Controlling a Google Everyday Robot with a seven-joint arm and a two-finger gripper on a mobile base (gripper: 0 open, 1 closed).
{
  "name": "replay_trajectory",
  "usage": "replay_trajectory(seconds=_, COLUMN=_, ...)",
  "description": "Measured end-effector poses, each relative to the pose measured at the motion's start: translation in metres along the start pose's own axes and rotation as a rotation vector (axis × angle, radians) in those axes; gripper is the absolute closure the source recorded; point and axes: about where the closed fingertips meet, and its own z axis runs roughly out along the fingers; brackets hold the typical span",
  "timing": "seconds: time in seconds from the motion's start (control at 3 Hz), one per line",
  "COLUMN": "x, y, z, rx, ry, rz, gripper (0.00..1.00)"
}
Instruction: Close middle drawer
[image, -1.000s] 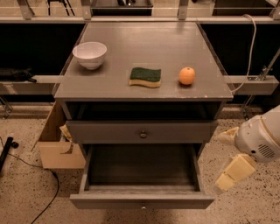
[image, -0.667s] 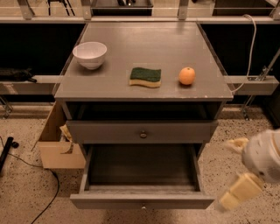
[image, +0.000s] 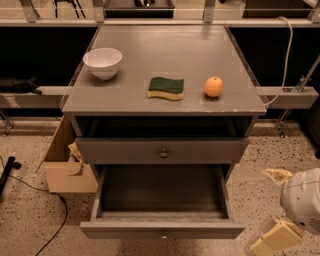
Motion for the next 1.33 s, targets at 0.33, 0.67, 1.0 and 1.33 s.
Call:
replay_trajectory(seconds=0.33, x=-0.008, y=-0.008, z=0.008, rx=0.0, ry=-0.013, rz=0.007, gripper=0.0)
replay_trajectory(seconds=0.67, x=-0.014, y=-0.007, z=0.027, rx=-0.014, ry=-0.033, rz=0.036, gripper=0.0)
replay_trajectory(seconds=1.0, x=-0.005, y=0.002, z=0.05, rx=-0.053, ry=-0.043, rz=0.105, gripper=0.0)
replay_trajectory(seconds=1.33, x=0.009, y=0.013, z=0.074, rx=-0.107, ry=-0.031, rz=0.166, gripper=0.0)
